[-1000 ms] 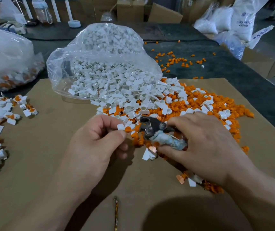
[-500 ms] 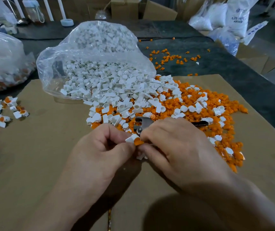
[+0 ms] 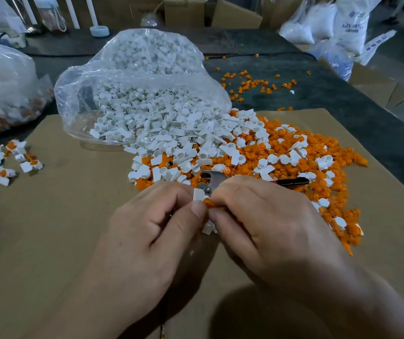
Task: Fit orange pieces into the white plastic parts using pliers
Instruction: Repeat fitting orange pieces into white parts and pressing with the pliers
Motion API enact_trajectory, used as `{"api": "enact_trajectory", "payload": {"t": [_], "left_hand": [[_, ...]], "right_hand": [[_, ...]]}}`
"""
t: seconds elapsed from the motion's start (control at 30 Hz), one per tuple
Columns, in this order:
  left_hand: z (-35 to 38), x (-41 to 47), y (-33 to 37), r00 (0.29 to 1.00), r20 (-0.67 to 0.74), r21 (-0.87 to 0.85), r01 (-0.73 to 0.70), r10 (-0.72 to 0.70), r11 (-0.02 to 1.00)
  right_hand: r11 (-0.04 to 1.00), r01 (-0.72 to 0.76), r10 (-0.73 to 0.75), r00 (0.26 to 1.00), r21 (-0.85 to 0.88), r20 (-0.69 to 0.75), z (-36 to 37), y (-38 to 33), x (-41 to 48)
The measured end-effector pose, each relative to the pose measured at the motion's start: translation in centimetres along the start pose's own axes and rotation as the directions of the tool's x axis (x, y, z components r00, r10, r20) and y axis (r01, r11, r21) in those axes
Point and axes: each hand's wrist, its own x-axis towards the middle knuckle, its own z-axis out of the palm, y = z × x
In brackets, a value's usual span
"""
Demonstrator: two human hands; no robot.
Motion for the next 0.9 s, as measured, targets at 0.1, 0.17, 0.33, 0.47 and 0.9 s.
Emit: {"api": "enact_trajectory", "payload": {"t": [0.1,0.17,0.33,0.47,0.9], "left_hand": [[0.1,0.0,-0.1,0.999,0.014,0.008,-0.047,0.047,0.999],[0.3,-0.1,-0.3,1.000,0.015,-0.046,0.005,-0.005,0.999],[0.6,0.2,-1.4,0.964,0.094,-0.573,0.256,-0.248,0.778],[0.5,0.2,-2.0,0.951,0.248,-0.564,0.298,-0.187,0.770],[-0.2,0.4,2.0,0.976,0.109,-0.038,-0.188,0.191,0.982]], "right_hand": [[1.000,0.001,-0.001,1.000,0.006,0.003,-0.1,-0.1,-0.1],[1.000,-0.010,0.010,1.000,-0.009,0.016,-0.2,-0.2,-0.1],[0.999,0.015,-0.013,0.999,-0.050,0.033,-0.5,-0.1,0.1],[0.998,0.047,-0.044,0.995,-0.032,0.087,-0.7,-0.1,0.1],[0.967,-0.068,0.064,0.998,0.244,0.026,-0.2,0.2,-0.5]]}}
